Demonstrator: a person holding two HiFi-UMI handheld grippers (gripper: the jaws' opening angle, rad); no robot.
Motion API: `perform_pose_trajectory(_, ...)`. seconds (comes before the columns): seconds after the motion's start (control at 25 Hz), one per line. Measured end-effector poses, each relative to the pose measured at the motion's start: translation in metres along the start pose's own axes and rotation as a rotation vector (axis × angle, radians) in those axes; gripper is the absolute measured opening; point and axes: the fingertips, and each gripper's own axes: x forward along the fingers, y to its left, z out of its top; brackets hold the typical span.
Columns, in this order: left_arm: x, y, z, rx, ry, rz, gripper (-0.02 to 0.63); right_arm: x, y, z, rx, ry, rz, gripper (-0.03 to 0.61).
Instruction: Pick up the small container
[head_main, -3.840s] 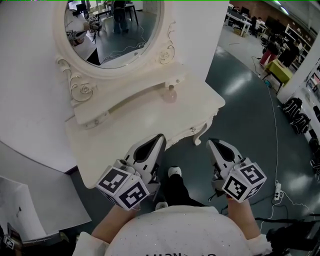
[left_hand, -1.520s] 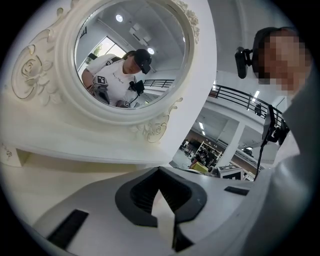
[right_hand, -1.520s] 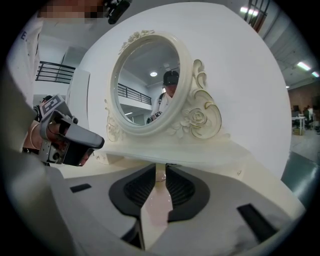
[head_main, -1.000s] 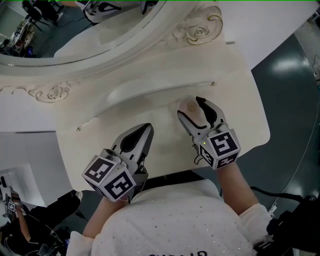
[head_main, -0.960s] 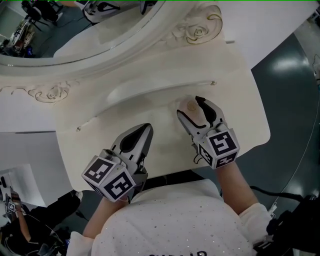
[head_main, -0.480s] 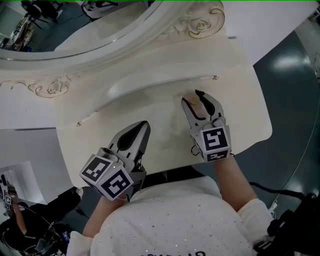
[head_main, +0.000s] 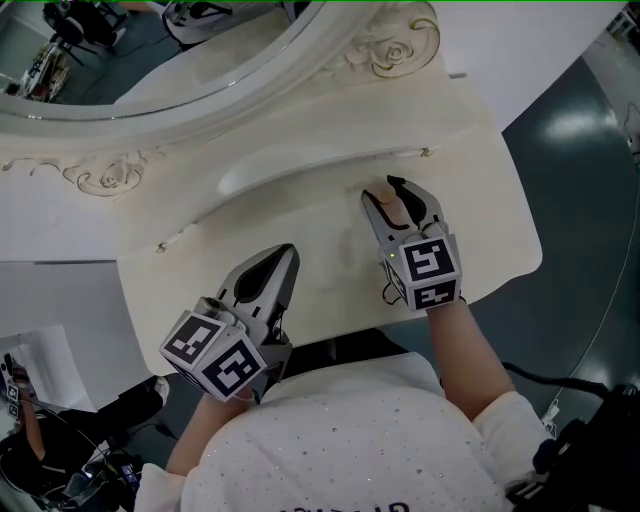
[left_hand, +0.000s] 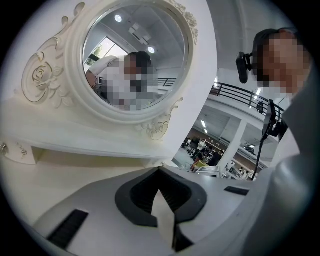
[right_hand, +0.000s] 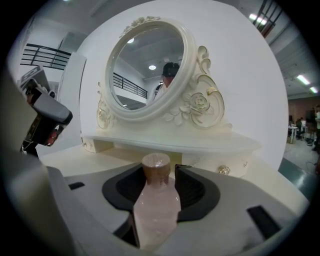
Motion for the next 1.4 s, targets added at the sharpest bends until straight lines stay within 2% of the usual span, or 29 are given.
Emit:
perform_pose_trajectory(0.2, -0.005, -0.003, -0.001, 0.006, -0.001, -0.005, 0.002, 0.000, 0.001, -0.001, 0.010, 0.031, 0.021, 0.187)
perform_pose_trajectory(0.48, -0.009, -0.010, 0.003, 0.009, -0.015, -0.011, 0.002, -0.002, 0.001, -0.002, 0.031, -0.005, -0.018, 0.187)
perform_pose_trajectory(1.4, -0.013, -0.009, 0.002, -0.019, -0.031, 0.021, 0.002, -0.005, 0.000, 0.000, 0.004, 0.003, 0.009, 0.186)
